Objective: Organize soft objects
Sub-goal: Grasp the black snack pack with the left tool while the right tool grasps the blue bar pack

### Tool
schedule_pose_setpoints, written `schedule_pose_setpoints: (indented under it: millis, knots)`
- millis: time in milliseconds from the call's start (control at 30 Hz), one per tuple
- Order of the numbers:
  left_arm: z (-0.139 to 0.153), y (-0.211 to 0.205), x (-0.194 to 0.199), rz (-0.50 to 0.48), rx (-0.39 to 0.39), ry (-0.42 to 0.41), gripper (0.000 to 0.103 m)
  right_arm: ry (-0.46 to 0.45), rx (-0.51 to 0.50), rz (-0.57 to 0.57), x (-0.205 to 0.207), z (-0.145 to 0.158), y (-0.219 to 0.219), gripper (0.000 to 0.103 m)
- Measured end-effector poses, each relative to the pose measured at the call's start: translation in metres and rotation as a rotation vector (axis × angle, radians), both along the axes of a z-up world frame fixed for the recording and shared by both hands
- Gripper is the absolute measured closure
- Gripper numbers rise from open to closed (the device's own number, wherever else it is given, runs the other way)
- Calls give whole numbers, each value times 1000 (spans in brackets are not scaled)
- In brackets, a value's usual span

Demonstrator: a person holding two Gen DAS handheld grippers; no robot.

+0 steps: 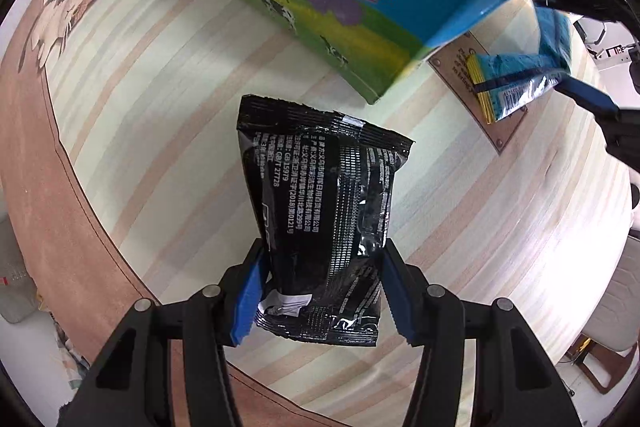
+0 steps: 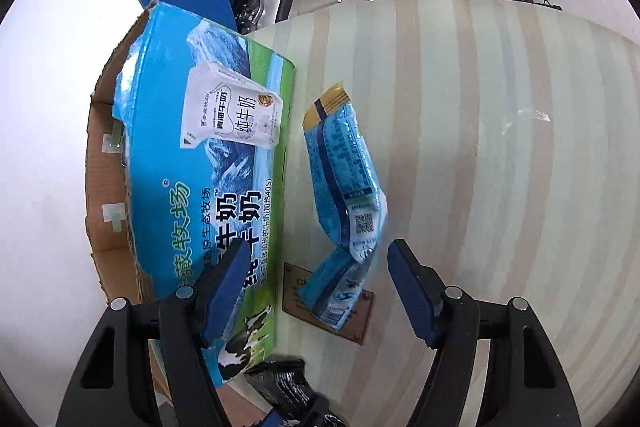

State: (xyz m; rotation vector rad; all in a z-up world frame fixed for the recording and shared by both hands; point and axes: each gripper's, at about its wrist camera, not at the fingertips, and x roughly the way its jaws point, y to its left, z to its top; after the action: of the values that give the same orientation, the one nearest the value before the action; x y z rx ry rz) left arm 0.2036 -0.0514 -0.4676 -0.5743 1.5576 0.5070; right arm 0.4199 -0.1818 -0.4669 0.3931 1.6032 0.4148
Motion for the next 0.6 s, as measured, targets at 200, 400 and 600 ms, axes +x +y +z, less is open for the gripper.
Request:
schedule_pose_setpoints:
  millis: [200, 400, 600]
  knots:
    - [6, -6, 1, -21, 7, 0, 52, 13, -57, 80, -10, -10, 17, 79]
    - [10, -6, -2, -55, -14, 9, 55, 20, -91, 125, -33, -7, 8, 81]
    - [11, -10, -3, -127, -27, 35, 55, 44, -148, 193, -69, -2, -14, 81]
